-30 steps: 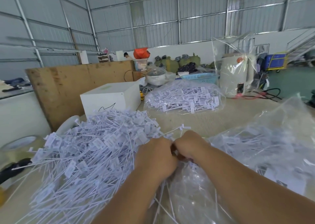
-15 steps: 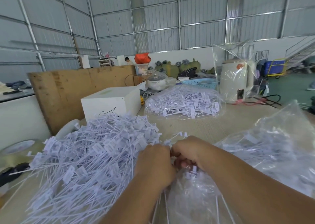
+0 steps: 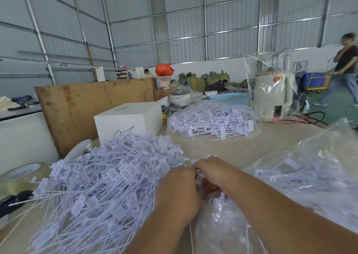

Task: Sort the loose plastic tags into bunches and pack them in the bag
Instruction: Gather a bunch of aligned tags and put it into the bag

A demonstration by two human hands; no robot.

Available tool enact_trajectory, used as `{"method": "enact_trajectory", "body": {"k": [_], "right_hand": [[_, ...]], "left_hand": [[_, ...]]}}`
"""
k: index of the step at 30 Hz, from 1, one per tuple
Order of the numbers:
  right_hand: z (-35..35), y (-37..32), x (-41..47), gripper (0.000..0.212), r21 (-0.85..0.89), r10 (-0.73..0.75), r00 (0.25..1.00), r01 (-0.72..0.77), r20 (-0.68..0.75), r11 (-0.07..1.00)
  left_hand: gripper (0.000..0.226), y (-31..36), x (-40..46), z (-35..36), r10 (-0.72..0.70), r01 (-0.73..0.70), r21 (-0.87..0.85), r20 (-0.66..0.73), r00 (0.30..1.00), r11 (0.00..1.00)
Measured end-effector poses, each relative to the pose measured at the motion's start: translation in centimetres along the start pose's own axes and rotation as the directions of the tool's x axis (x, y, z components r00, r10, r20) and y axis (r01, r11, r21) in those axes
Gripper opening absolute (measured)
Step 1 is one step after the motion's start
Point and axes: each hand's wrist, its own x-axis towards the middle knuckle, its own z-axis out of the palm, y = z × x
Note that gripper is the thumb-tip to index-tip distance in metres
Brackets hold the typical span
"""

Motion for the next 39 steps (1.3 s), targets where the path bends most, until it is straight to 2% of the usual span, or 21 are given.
{"method": "enact_trajectory", "body": {"k": [2,7,12,19,23,27,30,32,35,37,39], "right_hand": [[0.2,0.2,0.3,0.033,0.031,-0.016,0.999,0.015,0.042,0.999],[0.1,0.9,1.2,0.035,0.149,0.04,0.995,-0.053,0.088,0.987],[0.1,0.7,1.4,0.038,0.128,0.026,0.995,-0.038,0.095,0.991],[0.3,0.7,1.1,0.044,0.025,0.004,0.996,-0.006,0.088,1.0],[0.0,1.0,1.0,0.037,0.06,-0.028,0.994,0.022,0.102,0.998],[-0.3,1.5,0.9,0.051,0.017,0.01,0.998,-0.011,0.063,1.0],[-0.3,1.7,0.8,0.047,0.038,0.003,0.998,-0.005,0.063,0.999],[-0.4,1.7,0.6,0.039,0.076,-0.016,0.997,0.011,0.073,0.997],[-0.5,1.7,0.2,0.04,0.158,-0.053,0.995,0.038,0.086,0.987],[-0.6,1.7,-0.1,0.045,0.214,-0.055,0.993,0.032,0.102,0.976],[-0.8,1.8,-0.3,0.039,0.273,-0.043,0.993,0.01,0.114,0.962]], "left_hand": [[0.01,0.0,0.0,0.2,0.014,-0.014,-0.014,0.001,1.0,1.0],[0.024,-0.1,0.1,0.4,0.032,-0.032,0.0,0.052,0.998,0.999],[0.023,-0.1,0.1,0.3,0.041,-0.041,-0.014,0.025,0.999,0.999],[0.027,-0.3,0.3,1.4,0.073,-0.075,0.093,0.026,0.997,0.993],[0.035,-0.4,0.2,1.6,0.076,-0.078,0.091,0.023,0.997,0.993],[0.038,-0.4,0.2,1.6,0.061,-0.063,0.099,0.02,0.998,0.993],[0.045,-0.4,0.1,1.4,0.037,-0.041,0.128,0.033,0.999,0.991],[0.04,-0.2,0.0,1.1,0.038,-0.044,0.139,0.048,0.998,0.989],[0.035,0.0,-0.1,0.6,0.043,-0.045,0.086,0.021,0.999,0.995],[0.04,-0.1,-0.1,0.6,0.029,-0.029,0.02,-0.01,1.0,0.999],[0.044,-0.1,-0.1,0.6,0.007,-0.009,-0.06,-0.024,1.0,0.998]]}}
